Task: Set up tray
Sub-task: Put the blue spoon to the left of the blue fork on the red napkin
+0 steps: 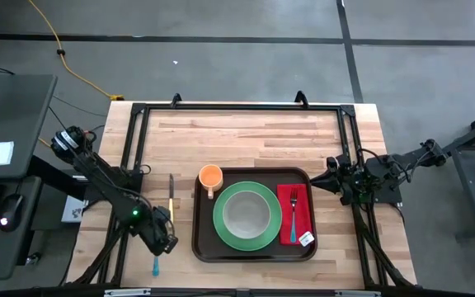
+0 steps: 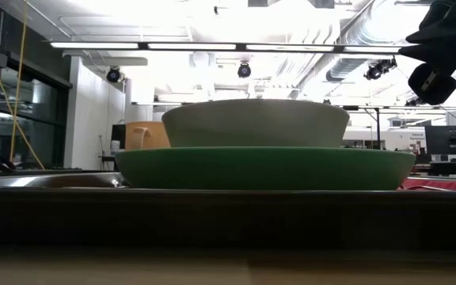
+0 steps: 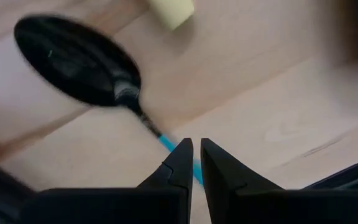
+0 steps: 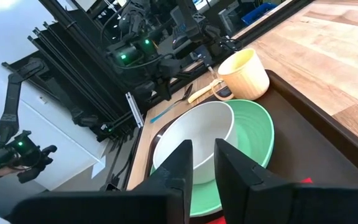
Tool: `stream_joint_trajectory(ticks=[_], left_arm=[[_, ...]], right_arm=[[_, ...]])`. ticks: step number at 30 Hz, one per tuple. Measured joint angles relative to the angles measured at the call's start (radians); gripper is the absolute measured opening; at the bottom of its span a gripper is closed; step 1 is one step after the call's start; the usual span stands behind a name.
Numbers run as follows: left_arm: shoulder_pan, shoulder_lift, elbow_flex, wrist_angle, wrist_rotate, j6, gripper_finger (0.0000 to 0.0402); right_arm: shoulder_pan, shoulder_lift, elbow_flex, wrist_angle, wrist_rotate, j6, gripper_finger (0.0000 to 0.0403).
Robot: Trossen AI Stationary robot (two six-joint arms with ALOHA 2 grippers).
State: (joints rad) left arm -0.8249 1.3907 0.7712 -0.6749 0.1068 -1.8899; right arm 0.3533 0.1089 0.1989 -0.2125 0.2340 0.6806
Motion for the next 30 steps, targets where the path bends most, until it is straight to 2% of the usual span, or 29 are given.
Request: stream_joint_trajectory(ticks=[3,10,20,30], left_arm=[[0.015,0.000,0.000,-0.006,0.043,-0.004,0.0062],[0.013,0.000,0.000,-0.014,0.049,-0.004,0.0062],[0.014,0.000,0.000,-0.078,0.149,-0.026,0.0062],[0.013,0.000,0.000,-0.076,0.119,-0.025,0.0065]], right_arm=[[0.000,0.000,0.000,0.000,-0.001,0.000,0.0047],[0.000,0.000,0.000,0.000,0.002,0.000,0.0047],[0.000,0.000,0.000,-0.001,-0.006,0.029,0.0046],[0.000,0.000,0.000,-0.001,-0.006,0.027,0.0049]])
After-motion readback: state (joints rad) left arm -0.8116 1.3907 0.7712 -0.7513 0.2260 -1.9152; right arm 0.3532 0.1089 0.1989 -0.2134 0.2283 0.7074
